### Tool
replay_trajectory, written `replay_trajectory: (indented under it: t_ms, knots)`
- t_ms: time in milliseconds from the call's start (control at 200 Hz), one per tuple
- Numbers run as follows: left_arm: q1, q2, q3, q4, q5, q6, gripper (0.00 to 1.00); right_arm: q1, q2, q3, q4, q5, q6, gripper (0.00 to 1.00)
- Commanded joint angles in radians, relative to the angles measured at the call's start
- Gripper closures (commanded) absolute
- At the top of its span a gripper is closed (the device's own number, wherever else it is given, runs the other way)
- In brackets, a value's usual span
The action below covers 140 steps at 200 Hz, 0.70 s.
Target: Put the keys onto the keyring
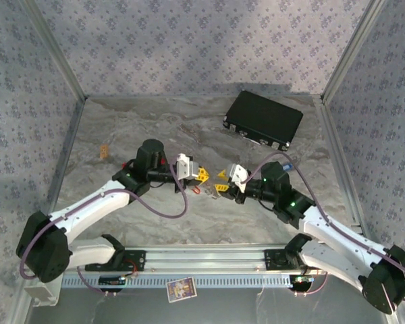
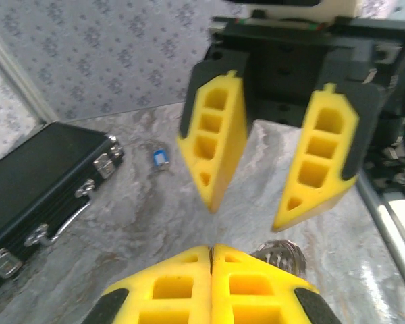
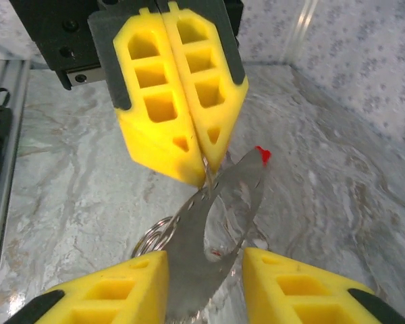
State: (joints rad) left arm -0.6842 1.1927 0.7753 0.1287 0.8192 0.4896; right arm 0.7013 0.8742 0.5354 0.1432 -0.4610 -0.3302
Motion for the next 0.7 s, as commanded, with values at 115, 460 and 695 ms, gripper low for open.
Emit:
replay_trajectory:
  t_ms: [115, 460, 695]
  knots:
    - [0.005, -0.045, -0.001, 0.039, 0.130, 0.056, 1.00, -0.020, 0.037, -0.008, 0.102, -0.144, -0.026, 0.73]
    - [0.005, -0.068, -0.014, 0.017, 0.113, 0.090, 1.00, -0.054, -0.002, 0.027, 0.008, -0.166, -0.071, 0.74]
    - [0.004, -0.073, -0.021, 0.012, 0.104, 0.095, 1.00, -0.002, 0.063, 0.053, 0.042, -0.115, -0.086, 0.76]
